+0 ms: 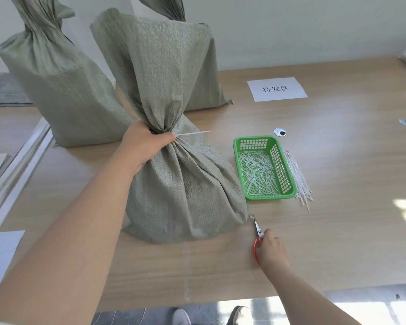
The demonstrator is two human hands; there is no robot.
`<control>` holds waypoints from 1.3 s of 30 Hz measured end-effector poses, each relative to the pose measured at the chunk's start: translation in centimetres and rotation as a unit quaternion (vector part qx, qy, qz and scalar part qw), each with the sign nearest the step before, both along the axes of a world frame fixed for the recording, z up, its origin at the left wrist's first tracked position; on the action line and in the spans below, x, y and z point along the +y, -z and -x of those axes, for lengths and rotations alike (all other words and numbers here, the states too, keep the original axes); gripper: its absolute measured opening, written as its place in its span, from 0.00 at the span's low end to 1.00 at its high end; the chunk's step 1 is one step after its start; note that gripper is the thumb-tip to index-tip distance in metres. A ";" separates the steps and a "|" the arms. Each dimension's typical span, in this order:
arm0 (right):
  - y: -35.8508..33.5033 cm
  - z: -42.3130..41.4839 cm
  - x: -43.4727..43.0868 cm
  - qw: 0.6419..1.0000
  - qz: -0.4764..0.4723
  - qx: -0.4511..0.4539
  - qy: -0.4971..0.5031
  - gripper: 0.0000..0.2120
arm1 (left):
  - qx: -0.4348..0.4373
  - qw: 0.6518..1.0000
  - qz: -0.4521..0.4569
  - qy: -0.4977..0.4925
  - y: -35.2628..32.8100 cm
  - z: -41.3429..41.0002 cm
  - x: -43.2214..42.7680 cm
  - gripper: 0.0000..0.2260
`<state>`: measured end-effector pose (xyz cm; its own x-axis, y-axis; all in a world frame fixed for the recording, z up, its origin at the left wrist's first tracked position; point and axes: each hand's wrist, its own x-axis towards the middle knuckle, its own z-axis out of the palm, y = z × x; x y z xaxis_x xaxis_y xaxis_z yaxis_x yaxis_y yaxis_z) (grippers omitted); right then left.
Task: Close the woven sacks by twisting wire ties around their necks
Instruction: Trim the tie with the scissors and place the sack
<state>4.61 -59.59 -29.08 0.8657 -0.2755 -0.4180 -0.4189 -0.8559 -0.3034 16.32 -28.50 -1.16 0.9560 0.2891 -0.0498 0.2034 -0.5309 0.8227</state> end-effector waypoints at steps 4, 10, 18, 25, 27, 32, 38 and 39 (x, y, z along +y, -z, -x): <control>-0.9 1.2 -1.1 0.997 -0.056 -0.023 0.043 0.08 | -0.001 1.000 0.006 0.010 -0.2 0.1 0.0 0.07; -4.4 2.6 -1.3 0.965 -0.188 -0.149 0.109 0.17 | 0.016 0.999 0.022 0.026 0.0 -0.1 0.6 0.14; -11.0 -1.7 1.7 0.909 -0.302 -0.250 0.138 0.10 | 0.015 0.997 0.069 0.036 -0.3 -0.3 0.6 0.08; -18.7 -5.3 6.6 0.840 -0.452 -0.295 0.056 0.08 | 0.000 0.993 0.107 0.042 -0.1 -0.3 1.3 0.10; -20.7 -5.6 8.2 0.825 -0.486 -0.288 0.032 0.09 | 0.002 0.993 0.105 0.046 -0.1 -0.4 1.5 0.09; -23.8 -5.7 11.5 0.824 -0.516 -0.234 -0.021 0.15 | 0.005 0.994 0.096 0.051 0.0 -0.5 1.7 0.11; -24.7 -4.9 14.0 0.832 -0.535 -0.141 -0.031 0.19 | -0.006 0.996 0.073 0.051 0.3 -0.8 1.9 0.08; -24.7 -4.8 14.3 0.834 -0.535 -0.132 -0.033 0.20 | -0.007 0.996 0.072 0.052 0.3 -0.8 1.9 0.08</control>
<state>9.37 -45.27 -4.35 0.9649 0.1854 -0.1858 -0.1788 -0.0542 -0.9824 17.15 -26.55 -1.45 0.9814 0.1784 -0.0702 0.1412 -0.4251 0.8941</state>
